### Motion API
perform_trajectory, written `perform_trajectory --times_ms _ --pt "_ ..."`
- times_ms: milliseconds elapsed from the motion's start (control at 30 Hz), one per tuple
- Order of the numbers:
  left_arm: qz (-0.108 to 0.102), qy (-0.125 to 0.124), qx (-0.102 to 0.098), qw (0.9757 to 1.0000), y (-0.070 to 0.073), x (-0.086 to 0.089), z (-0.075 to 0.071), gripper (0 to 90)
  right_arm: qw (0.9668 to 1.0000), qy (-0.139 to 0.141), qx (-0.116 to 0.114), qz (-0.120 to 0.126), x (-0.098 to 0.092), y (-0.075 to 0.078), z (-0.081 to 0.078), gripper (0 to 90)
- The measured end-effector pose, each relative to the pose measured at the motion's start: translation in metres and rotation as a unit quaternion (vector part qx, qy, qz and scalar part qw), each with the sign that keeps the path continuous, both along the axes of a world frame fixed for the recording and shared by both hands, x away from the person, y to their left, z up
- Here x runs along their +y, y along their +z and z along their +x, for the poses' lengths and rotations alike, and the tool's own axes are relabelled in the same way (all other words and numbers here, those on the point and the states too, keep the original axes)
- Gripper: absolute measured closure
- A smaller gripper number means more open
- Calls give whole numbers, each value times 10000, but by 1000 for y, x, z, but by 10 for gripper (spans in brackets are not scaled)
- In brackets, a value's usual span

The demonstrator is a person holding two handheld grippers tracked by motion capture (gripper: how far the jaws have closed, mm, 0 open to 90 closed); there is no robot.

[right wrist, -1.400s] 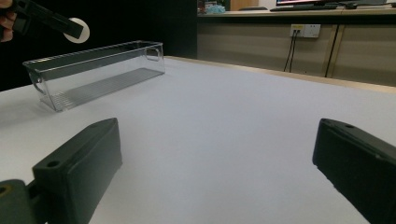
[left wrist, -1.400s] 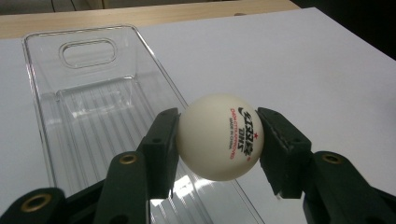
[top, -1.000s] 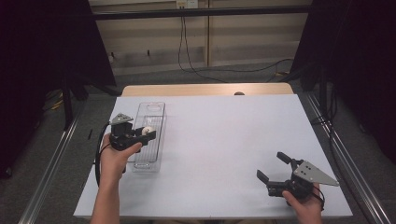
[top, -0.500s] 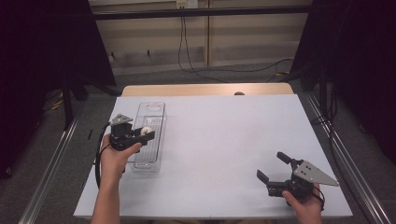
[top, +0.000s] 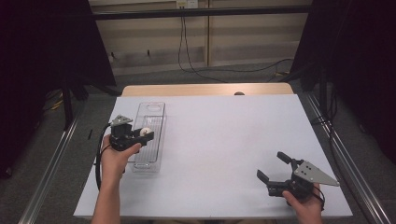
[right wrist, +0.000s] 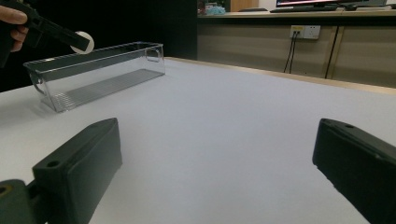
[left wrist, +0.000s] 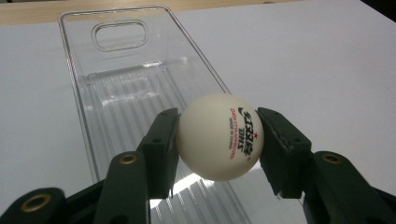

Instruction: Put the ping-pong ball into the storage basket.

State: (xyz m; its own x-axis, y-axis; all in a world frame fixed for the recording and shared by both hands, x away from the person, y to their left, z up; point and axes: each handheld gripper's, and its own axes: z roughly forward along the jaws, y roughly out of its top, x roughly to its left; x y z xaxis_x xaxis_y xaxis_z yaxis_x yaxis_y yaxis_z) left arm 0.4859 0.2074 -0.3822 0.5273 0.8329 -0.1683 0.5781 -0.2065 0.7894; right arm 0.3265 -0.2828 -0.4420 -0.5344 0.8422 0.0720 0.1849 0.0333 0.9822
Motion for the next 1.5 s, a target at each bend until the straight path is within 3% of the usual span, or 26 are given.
perform_trajectory --times_ms 700,933,1167,1267,1300,1333,1500 --pt "129 192 50 9997 -9 0 3 510 10000 -13 14 22 1 0 0 10" --pt "222 174 89 9996 -12 0 4 510 10000 24 13 -4 1 0 0 11" --pt "183 196 94 9996 -13 2 5 509 10000 -14 56 11 1 -2 1 10" --pt "313 111 106 9994 -14 1 6 509 10000 14 19 -47 0 -1 1 11" --pt "214 162 111 9996 -15 -1 6 509 10000 3 24 -15 1 -1 1 11" --pt "326 121 128 9993 -15 -1 6 509 10000 0 19 -12 1 -1 1 11" --pt "378 163 110 9991 -16 -1 7 509 10000 -4 25 -16 1 -1 1 11"
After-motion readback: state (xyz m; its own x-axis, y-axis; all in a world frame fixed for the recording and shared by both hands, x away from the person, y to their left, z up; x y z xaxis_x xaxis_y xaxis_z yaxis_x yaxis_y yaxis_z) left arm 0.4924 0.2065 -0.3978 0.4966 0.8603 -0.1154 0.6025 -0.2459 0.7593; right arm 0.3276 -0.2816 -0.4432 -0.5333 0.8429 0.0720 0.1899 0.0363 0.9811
